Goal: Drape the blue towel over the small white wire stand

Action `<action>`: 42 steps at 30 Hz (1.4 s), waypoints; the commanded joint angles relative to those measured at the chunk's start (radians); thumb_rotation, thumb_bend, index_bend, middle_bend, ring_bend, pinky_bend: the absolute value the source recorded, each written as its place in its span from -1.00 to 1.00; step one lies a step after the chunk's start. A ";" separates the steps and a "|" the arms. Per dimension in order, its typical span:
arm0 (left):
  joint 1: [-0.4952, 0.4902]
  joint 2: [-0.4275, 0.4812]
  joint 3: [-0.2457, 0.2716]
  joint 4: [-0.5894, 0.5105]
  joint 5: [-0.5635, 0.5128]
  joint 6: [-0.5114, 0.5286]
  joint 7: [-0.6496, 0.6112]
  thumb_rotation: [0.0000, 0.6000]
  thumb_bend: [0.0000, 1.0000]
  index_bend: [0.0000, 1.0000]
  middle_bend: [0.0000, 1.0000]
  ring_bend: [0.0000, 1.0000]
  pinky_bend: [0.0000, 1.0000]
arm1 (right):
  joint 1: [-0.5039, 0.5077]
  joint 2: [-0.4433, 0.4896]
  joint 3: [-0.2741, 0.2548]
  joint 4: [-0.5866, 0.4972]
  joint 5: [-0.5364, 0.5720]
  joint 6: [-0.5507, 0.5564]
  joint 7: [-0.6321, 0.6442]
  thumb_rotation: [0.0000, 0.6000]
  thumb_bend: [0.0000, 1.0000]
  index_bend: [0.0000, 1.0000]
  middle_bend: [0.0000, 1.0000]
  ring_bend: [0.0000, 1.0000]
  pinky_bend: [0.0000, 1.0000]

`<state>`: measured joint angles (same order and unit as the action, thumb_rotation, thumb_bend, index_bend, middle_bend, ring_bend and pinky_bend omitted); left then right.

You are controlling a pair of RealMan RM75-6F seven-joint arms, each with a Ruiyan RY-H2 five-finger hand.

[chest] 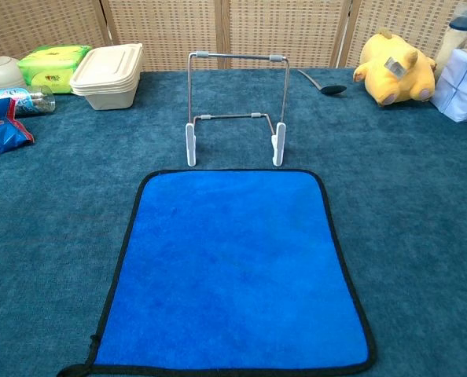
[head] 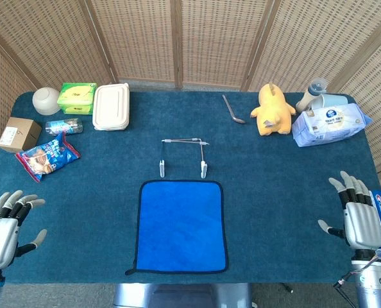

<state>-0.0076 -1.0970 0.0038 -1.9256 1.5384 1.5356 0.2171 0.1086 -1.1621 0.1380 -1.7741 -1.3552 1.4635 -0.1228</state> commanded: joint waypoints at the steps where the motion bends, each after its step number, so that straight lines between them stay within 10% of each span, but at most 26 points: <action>1: -0.001 -0.002 0.001 0.002 -0.002 -0.004 0.000 1.00 -0.24 -0.44 -0.51 -0.73 -0.95 | 0.001 -0.001 0.000 0.000 0.005 -0.002 -0.004 1.00 -0.91 -0.70 -0.89 -1.00 -1.00; 27: -0.012 -0.006 0.001 0.022 0.046 0.000 -0.004 1.00 -0.24 -0.44 -0.47 -0.69 -0.93 | 0.023 0.000 0.003 0.035 -0.039 -0.017 0.029 1.00 -0.91 -0.70 -0.89 -1.00 -1.00; 42: -0.074 0.000 -0.018 -0.010 0.076 -0.060 -0.005 1.00 -0.24 -0.35 -0.44 -0.65 -0.88 | 0.183 -0.114 -0.024 0.262 -0.345 -0.048 0.108 1.00 -0.91 -0.70 -0.88 -0.98 -1.00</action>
<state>-0.0772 -1.1012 -0.0130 -1.9306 1.6134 1.4804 0.2119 0.2575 -1.2462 0.1293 -1.5475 -1.6593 1.4316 -0.0234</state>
